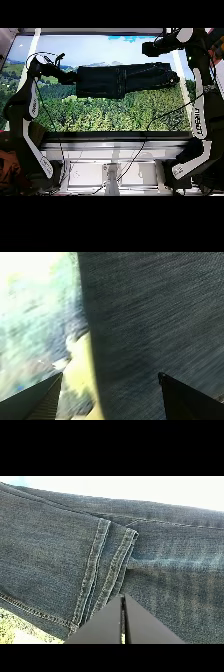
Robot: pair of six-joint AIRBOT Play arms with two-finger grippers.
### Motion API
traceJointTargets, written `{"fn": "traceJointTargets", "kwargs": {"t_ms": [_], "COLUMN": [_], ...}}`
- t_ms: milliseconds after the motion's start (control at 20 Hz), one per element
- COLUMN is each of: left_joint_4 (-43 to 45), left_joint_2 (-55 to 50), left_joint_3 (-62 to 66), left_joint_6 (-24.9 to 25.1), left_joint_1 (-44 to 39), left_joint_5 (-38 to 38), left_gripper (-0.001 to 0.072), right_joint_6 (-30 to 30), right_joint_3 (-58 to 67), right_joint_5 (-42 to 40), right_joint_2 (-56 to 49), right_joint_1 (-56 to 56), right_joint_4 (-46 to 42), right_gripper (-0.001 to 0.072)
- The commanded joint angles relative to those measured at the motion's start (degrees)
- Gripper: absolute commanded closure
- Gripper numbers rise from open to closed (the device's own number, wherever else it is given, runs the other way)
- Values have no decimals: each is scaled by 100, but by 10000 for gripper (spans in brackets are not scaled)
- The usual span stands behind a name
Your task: Fold the clothes and pants, and hang the long-sleeved shirts on hangers.
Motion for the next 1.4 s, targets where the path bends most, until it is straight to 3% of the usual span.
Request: {"fn": "traceJointTargets", "kwargs": {"t_ms": [0, 100, 250, 450, 600, 750, 1050, 1250, 1350], "left_joint_4": [-332, -938, -1709, -1895, -1878, -1314, -1187, -1644, -1775], "left_joint_2": [-140, -140, -118, 372, 1102, 1810, 2601, 2802, 2822], "left_joint_3": [-7, -7, -4, 0, 0, 0, 0, -2, -2], "left_joint_6": [-4, 2, 280, 291, -319, -1132, -1941, -2046, -2046], "left_joint_1": [-210, -223, -240, -214, -140, -131, -177, -260, -293], "left_joint_5": [345, 656, 629, -63, -284, -546, -1036, -1045, -990], "left_gripper": [38, 413, 689, 691, 691, 691, 690, 689, 689], "right_joint_6": [0, -2, -2, -101, -74, 348, 866, 1676, 1687], "right_joint_3": [0, 0, 0, -96, -608, -918, -898, -898, -896], "right_joint_5": [-17, -22, -28, -79, -538, -741, -1401, -1657, -1631], "right_joint_2": [4, 4, 2, 0, -24, -284, -1185, -1727, -1932], "right_joint_1": [4, 4, 4, 15, 17, 142, 1270, 2004, 2146], "right_joint_4": [15, 13, 11, 13, 9, 37, 227, -28, 236], "right_gripper": [657, 657, 657, 657, 657, 658, 659, 661, 661]}}
